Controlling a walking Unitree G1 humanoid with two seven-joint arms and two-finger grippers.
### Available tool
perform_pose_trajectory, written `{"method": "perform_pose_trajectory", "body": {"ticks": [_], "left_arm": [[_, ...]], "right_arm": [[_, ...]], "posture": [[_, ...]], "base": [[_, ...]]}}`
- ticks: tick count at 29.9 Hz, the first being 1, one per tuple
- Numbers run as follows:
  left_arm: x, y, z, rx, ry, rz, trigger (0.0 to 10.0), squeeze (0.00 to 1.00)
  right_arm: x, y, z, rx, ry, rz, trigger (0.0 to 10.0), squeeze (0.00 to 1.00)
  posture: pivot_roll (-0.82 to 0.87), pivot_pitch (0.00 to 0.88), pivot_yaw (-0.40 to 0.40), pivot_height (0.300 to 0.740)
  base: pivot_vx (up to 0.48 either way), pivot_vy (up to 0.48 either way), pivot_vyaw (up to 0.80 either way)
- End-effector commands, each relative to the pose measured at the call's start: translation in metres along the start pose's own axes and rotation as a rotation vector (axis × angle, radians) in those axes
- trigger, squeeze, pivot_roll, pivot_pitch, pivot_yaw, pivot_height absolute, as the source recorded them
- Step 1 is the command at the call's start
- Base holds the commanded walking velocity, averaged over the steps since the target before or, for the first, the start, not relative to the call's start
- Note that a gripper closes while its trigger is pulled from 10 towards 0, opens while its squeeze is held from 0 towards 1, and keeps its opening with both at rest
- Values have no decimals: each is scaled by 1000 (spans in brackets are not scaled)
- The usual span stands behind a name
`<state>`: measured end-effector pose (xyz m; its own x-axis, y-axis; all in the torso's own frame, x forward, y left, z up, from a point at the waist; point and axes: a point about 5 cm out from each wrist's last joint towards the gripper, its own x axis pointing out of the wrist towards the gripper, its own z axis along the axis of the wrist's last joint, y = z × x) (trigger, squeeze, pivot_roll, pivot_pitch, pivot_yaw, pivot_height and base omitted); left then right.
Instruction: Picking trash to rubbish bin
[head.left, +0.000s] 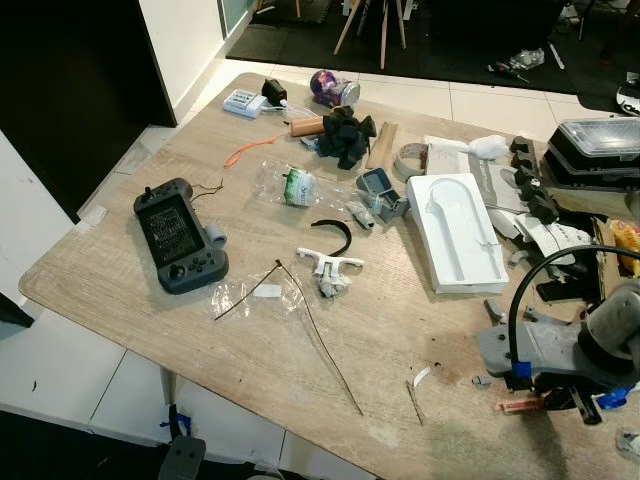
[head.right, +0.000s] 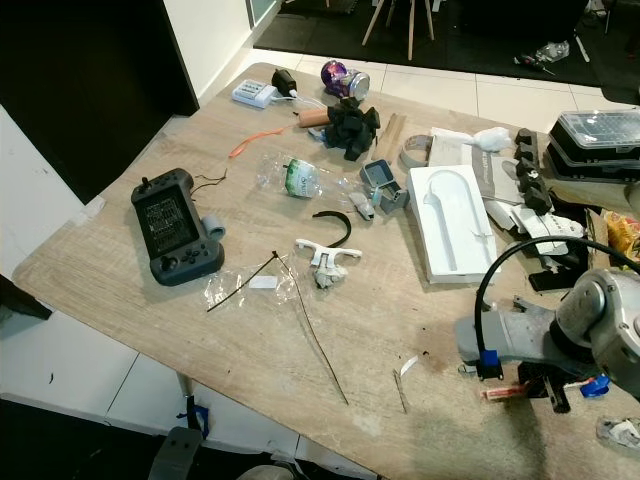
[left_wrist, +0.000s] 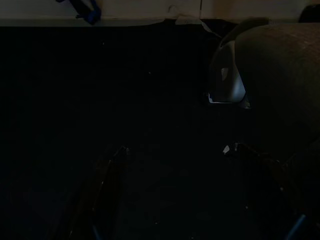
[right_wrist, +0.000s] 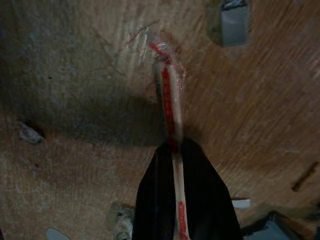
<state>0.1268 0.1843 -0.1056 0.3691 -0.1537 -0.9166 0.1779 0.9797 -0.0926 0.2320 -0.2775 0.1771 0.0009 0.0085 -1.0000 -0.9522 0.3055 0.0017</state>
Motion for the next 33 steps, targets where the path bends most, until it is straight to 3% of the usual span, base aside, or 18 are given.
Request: {"method": "perform_pose_trajectory", "body": {"ticks": [1,6,10,13,15,16,17,21,22,26,28,29,32,33], "left_arm": [[8,-59,-11,-26,39,-211,10000,0],[8,-59,-11,-26,37,-212,10000,0],[8,-59,-11,-25,36,-211,10000,0],[8,-59,-11,-25,36,-211,10000,0],[8,-59,-10,-26,35,-209,10000,0],[8,-59,-10,-28,33,-206,10000,0],[9,-59,-10,-39,27,-202,10000,0],[8,-58,-10,-60,18,-192,10000,0],[8,-57,-10,-75,12,-184,10000,0],[8,-56,-11,-100,5,-174,10000,0],[8,-54,-11,-106,4,-171,10000,0],[8,-53,-11,-109,4,-168,10000,0],[8,-53,-11,-110,3,-166,10000,0],[8,-51,-11,-117,2,-160,10000,0]], "right_arm": [[18,11,2,-27,10,91,0,0],[17,10,1,-29,14,78,0,0],[14,4,9,-30,-47,48,0,0],[7,-4,18,-13,-141,24,0,0],[-5,-19,30,16,-291,-24,0,0],[-11,-25,35,22,-360,-48,6588,0],[-19,-31,39,47,-440,-58,10000,0],[-34,-36,45,67,-584,-49,10000,0],[-46,-34,50,62,-690,-29,10000,0],[-59,-31,50,35,-782,-46,10000,0],[-67,-31,50,50,-844,-48,10000,0],[-78,-31,52,81,-939,-36,10000,0],[-85,-31,53,90,-999,-31,10000,0],[-99,-32,55,106,-1126,-41,10000,0]], "posture": [[-133,183,-57,740],[-136,182,-59,740],[-136,182,-59,740],[-136,182,-59,740],[-137,178,-56,740],[-137,178,-56,740],[-137,178,-56,740],[-129,174,-52,740],[-118,171,-47,740],[-110,170,-36,740],[-103,168,-25,740],[-101,167,-21,740],[-99,165,-16,740],[-98,163,-13,740]], "base": [[0,0,0],[0,0,0],[0,0,0],[0,0,0],[0,0,0],[0,0,0],[0,0,0],[0,0,0],[0,0,0],[0,0,0],[0,0,0],[0,0,0],[0,0,0],[0,0,0]]}}
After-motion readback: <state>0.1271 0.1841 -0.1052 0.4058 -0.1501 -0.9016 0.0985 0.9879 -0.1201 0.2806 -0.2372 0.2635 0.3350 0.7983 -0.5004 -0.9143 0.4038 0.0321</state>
